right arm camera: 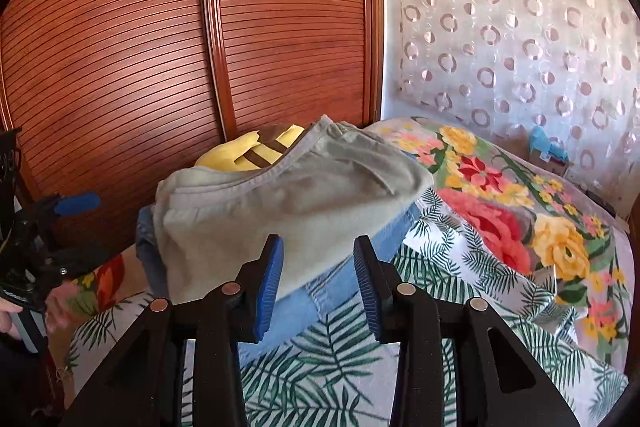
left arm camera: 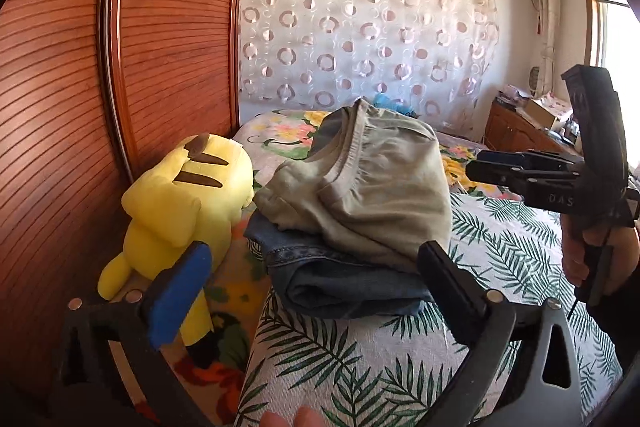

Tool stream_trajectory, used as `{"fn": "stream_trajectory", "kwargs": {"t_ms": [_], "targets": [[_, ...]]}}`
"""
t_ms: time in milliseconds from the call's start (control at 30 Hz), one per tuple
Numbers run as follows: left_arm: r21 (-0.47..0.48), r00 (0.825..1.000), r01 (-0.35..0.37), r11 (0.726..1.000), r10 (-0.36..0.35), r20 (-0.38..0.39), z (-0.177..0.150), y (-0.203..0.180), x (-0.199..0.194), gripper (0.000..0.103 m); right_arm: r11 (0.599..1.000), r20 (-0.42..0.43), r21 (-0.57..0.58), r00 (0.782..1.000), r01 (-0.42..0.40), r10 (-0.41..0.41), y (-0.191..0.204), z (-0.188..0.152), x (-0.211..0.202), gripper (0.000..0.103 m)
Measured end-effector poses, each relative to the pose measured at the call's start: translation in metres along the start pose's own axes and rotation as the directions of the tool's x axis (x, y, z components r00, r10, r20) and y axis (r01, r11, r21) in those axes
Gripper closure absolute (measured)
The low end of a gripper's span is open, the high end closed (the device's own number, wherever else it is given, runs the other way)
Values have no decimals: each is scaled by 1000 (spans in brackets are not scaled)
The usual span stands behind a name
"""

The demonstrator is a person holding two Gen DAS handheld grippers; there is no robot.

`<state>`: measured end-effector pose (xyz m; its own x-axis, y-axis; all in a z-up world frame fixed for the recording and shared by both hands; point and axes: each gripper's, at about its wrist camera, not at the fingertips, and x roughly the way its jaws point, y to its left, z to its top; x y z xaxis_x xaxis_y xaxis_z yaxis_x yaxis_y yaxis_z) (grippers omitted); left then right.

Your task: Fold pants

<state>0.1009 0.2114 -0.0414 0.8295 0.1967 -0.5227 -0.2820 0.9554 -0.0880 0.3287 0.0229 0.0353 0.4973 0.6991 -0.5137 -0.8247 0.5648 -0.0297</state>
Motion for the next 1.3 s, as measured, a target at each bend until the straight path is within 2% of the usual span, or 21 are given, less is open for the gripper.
{"fn": "stream_trajectory", "kwargs": {"t_ms": [200, 267, 333, 433, 767, 1033, 1300], "targets": [[20, 999, 29, 999, -29, -18, -7, -10, -8, 0, 1000, 8, 17, 1000, 23, -23, 10, -14, -20, 39], [23, 999, 45, 999, -45, -17, -9, -13, -11, 0, 999, 11, 29, 999, 42, -42, 12, -19, -27, 26], [24, 998, 62, 998, -62, -22, -12, -16, -12, 0, 997, 10, 48, 998, 59, -60, 14, -25, -33, 18], [24, 995, 88, 996, -87, -39, -15, -23, -14, 0, 994, 5, 78, 997, 81, -82, 16, -37, -44, 12], [42, 990, 140, 989, -139, -30, -21, -47, -26, 0, 972, 22, 167, 985, 165, -171, 27, -74, -97, 11], [68, 987, 160, 985, -159, -20, -25, -69, -43, 0, 943, 32, 217, 964, 251, -264, 43, -97, -145, 11], [93, 980, 199, 976, -198, -21, -30, -92, -60, 0, 923, 42, 250, 949, 291, -311, 66, -115, -179, 11]]}}
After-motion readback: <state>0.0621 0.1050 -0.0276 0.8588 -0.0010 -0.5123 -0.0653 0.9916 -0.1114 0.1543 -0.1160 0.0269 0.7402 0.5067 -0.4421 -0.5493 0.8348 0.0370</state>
